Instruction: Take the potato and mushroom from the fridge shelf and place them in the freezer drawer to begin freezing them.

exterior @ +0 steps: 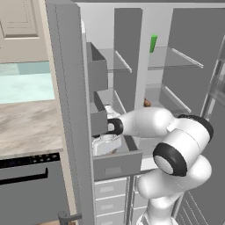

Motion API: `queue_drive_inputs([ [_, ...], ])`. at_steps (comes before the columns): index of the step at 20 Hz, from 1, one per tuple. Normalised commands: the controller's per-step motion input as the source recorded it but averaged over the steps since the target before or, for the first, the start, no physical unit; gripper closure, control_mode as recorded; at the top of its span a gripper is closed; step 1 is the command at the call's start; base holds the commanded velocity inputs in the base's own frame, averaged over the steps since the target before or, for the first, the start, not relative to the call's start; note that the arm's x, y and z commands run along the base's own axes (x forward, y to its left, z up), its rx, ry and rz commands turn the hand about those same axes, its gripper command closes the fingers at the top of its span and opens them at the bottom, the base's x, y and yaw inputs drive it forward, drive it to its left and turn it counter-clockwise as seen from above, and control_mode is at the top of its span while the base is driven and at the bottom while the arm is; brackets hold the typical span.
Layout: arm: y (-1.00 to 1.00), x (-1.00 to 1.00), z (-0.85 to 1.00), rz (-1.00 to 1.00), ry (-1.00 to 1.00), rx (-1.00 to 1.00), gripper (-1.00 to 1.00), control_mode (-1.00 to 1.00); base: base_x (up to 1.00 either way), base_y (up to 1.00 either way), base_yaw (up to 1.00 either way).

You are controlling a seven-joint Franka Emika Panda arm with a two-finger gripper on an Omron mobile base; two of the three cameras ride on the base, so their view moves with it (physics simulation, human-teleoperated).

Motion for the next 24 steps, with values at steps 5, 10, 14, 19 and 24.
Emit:
queue_drive_inputs([
  [5, -0.2, 0.0, 0.47, 0.0, -0.08, 0.03, -1.0, -1.0, 0.0, 0.0, 0.0],
  [10, -0.58, -0.15, 0.56, 0.0, -0.21, 0.07, -1.0, -1.0, 0.0, 0.0, 0.0],
  [14, -0.64, -0.1, 0.75, -0.01, -0.26, 0.09, -1.0, -1.0, 0.0, 0.0, 0.0],
  [19, -0.5, -0.3, 1.0, -0.09, -0.28, 0.06, -1.0, -1.0, 0.0, 0.0, 0.0],
  [24, -0.74, -0.35, 0.85, -0.16, -0.24, 0.03, -1.0, -1.0, 0.0, 0.0, 0.0],
])
